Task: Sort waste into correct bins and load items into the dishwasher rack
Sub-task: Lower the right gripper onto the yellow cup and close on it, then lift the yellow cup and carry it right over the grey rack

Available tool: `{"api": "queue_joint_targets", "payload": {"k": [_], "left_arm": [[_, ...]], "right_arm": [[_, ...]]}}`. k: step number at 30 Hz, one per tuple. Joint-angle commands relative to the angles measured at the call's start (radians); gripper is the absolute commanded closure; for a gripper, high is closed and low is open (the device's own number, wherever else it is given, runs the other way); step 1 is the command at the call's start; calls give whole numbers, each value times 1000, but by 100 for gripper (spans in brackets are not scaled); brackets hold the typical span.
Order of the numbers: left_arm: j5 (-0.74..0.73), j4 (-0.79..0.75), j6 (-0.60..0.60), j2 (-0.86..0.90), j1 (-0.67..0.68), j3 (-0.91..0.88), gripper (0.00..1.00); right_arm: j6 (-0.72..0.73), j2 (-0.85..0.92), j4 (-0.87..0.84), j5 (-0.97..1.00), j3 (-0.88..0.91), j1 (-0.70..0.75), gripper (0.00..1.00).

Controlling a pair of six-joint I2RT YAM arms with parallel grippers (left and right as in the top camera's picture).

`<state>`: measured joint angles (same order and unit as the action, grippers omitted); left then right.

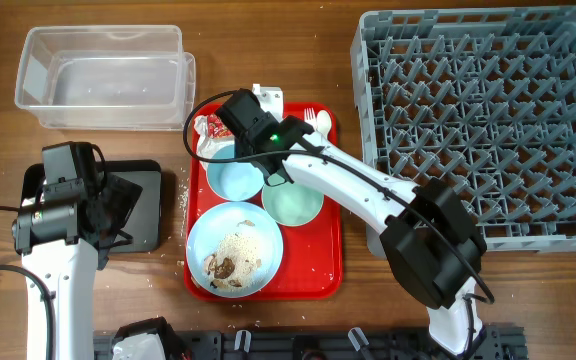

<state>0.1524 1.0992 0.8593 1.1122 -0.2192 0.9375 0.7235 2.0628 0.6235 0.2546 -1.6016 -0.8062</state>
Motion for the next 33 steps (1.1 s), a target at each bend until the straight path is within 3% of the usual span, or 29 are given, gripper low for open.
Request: {"api": "queue_joint_targets", "payload": {"k": [1, 9, 13, 23, 26, 33], "left_arm": [[17, -2, 13, -11, -2, -2, 0], [17, -3, 13, -11, -2, -2, 0], [17, -3, 13, -11, -2, -2, 0], [17, -3, 13, -11, -2, -2, 0], [17, -3, 13, -11, -2, -2, 0], [17, -2, 13, -11, -2, -2, 0]], "right_arm": [[20, 15, 1, 38, -7, 0, 46], [36, 26, 1, 43, -7, 0, 50], [39, 26, 2, 46, -7, 0, 63], [66, 44, 22, 64, -7, 0, 66], [66, 45, 22, 64, -7, 0, 76], [66, 45, 20, 63, -7, 0, 82]]}}
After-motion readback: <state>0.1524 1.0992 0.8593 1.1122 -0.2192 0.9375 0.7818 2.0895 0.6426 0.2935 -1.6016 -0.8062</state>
